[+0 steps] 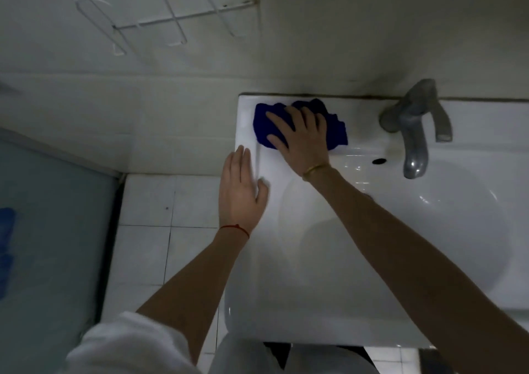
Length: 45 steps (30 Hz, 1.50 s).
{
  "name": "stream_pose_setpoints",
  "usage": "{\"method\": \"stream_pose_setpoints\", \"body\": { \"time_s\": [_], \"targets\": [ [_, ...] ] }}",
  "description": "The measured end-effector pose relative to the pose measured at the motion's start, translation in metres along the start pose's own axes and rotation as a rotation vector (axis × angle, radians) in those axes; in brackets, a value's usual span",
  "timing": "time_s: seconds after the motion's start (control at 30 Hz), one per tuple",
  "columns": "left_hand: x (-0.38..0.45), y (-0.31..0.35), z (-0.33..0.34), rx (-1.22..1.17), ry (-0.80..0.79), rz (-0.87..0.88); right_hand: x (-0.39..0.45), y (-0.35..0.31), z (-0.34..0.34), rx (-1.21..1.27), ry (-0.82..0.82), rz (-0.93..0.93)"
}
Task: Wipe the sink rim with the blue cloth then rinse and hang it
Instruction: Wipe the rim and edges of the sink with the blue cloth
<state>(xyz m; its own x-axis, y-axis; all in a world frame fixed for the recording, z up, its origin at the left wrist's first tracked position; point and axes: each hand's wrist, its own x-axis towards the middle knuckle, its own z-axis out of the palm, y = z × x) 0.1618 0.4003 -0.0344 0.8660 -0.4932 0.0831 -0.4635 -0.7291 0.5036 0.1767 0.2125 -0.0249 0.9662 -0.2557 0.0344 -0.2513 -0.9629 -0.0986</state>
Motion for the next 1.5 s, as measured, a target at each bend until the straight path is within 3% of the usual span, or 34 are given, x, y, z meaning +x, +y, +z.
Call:
{"method": "stream_pose_setpoints", "body": {
  "time_s": [0.1, 0.2, 0.3, 0.43, 0.57, 0.7, 0.83, 0.93, 1.03, 1.1, 1.2, 1.3, 1.37, 1.5],
  "targets": [
    [0.001, 0.002, -0.001, -0.003, -0.002, -0.008, -0.002, 0.035, 0.006, -0.001, 0.062, -0.061],
    [0.002, 0.004, -0.001, -0.018, -0.007, -0.007, -0.011, 0.073, 0.007, 0.018, 0.125, 0.112],
    [0.003, 0.004, 0.001, -0.026, -0.003, -0.013, -0.006, 0.05, 0.008, 0.017, 0.18, 0.272],
    [0.003, 0.006, 0.001, -0.015, 0.0, -0.022, 0.008, 0.005, 0.008, 0.057, 0.06, 0.0],
    [0.002, 0.007, -0.001, -0.014, 0.004, -0.019, 0.006, 0.035, 0.005, 0.057, 0.026, -0.203],
    [0.003, 0.006, -0.002, -0.026, 0.006, -0.005, -0.022, 0.091, 0.004, 0.074, 0.134, 0.073],
    [0.002, 0.006, -0.001, -0.012, 0.008, -0.017, -0.011, 0.052, 0.006, 0.084, 0.175, 0.352],
    [0.003, 0.007, 0.0, -0.003, 0.01, -0.019, -0.002, 0.021, 0.004, 0.097, 0.101, 0.098],
    [0.003, 0.007, -0.001, 0.004, 0.007, -0.019, -0.002, 0.034, 0.002, 0.071, 0.027, -0.148],
    [0.003, 0.007, -0.003, 0.001, 0.004, -0.015, -0.005, 0.06, 0.0, 0.092, 0.052, -0.121],
    [0.003, 0.007, -0.004, -0.014, 0.004, -0.008, -0.015, 0.096, 0.0, 0.1, 0.132, 0.079],
    [0.003, 0.008, -0.003, -0.012, 0.007, -0.013, -0.011, 0.068, 0.003, 0.08, 0.167, 0.265],
    [0.003, 0.008, -0.002, -0.002, 0.0, -0.014, -0.003, 0.035, 0.002, 0.123, 0.108, 0.173],
    [0.003, 0.006, 0.001, 0.016, 0.008, -0.028, 0.004, 0.005, 0.005, 0.148, -0.035, -0.219]
  ]
}}
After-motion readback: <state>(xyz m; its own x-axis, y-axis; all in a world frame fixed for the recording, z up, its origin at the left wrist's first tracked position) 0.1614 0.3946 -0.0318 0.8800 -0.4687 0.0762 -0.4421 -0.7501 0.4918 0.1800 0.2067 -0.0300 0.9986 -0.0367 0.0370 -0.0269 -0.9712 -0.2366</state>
